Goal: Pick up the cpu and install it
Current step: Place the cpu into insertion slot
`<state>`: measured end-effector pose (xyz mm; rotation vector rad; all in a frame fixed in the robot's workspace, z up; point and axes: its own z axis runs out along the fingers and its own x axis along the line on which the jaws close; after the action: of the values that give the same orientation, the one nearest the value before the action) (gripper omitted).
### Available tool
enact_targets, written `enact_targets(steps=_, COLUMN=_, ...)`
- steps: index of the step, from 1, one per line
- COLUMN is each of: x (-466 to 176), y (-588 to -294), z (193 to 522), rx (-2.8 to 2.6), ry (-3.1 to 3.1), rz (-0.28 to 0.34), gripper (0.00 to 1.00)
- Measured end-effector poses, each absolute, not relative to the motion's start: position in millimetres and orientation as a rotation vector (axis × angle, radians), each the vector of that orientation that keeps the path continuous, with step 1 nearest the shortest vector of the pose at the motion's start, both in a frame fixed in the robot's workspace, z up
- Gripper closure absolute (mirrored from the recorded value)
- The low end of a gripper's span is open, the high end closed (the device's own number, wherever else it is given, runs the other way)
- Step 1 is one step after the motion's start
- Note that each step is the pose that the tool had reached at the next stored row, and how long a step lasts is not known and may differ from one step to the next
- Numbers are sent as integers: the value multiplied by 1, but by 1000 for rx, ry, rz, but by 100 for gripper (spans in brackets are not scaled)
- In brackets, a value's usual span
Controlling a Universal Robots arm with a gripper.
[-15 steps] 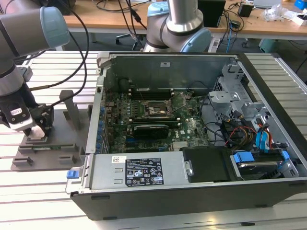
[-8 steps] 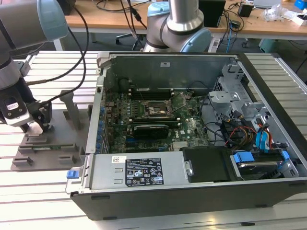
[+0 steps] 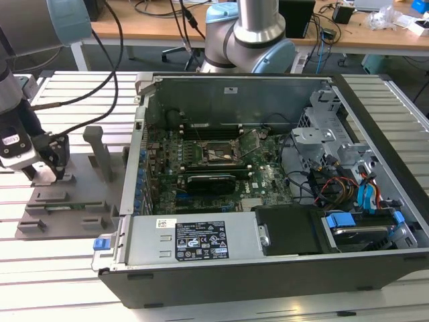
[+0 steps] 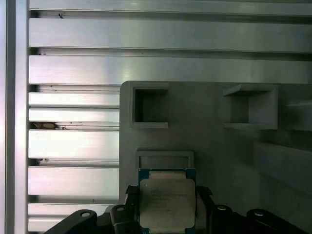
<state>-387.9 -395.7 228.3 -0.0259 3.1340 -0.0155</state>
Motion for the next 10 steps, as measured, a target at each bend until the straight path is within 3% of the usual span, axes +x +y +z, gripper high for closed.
enact_targets(steps=10, x=-388, y=-396, z=250, rx=-26, ry=3134, rz=-17, gripper=45)
